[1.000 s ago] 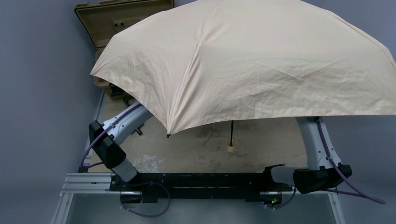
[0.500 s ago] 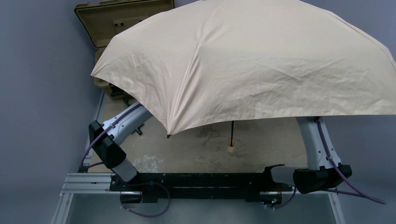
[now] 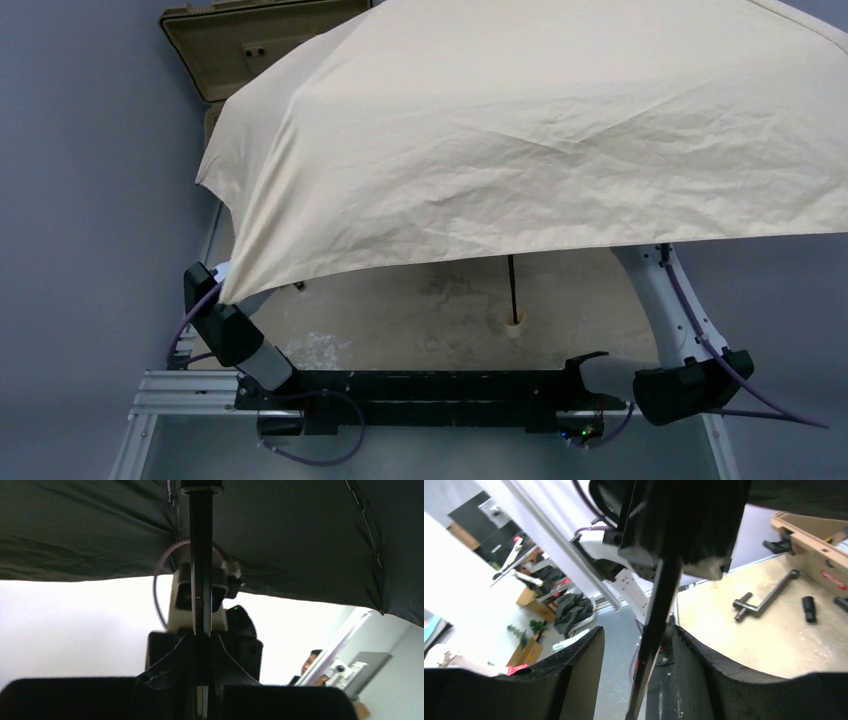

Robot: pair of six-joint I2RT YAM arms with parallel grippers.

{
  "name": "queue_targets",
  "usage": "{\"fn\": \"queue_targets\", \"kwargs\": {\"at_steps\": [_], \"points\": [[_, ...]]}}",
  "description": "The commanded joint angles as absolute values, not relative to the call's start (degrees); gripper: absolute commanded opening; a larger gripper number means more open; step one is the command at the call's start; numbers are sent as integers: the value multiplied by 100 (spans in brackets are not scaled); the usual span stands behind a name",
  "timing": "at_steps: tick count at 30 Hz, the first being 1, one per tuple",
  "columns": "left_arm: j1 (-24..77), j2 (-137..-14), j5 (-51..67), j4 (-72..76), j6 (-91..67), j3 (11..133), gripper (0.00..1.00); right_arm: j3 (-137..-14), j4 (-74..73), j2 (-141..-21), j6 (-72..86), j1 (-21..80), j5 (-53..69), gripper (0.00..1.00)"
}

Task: Put away the umbrella

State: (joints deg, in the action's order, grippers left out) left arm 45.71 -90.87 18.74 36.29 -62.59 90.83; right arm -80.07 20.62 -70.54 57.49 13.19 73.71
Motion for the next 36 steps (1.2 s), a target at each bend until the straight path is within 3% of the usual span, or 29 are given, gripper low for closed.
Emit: {"fn": "queue_targets", "kwargs": {"at_steps": [1, 8, 17, 19, 24, 30, 31, 36], "points": [[4534, -9019, 2339, 4862, -6735, 9667, 0, -7973, 3471, -6891, 6923, 1517, 7713, 52], [4532, -9235, 2615, 5391, -7363, 9871, 0, -7863, 5054, -6937, 8418, 1545, 7715, 51], [4566, -9460, 2892, 5567, -7662, 10000, 0, -8166, 4905, -7092, 8469, 1786, 7570, 44], [4570, -9495, 2925, 5554, -7662, 10005, 0, -8147, 4913, -7084, 8464, 1813, 7560, 36], [4584, -9570, 2962, 5499, -7627, 10069, 0, -8038, 4808, -7031, 8329, 1820, 7574, 0], [4586, -9534, 2958, 5500, -7595, 9982, 0, -8204, 3872, -6912, 7337, 1828, 7629, 0], [4588, -9515, 2954, 5502, -7602, 9948, 2, -8285, 3493, -6894, 7019, 1827, 7610, 0], [4579, -9321, 2889, 5316, -7375, 9774, 36, -8495, 2447, -6873, 6144, 1828, 7520, 0]]}}
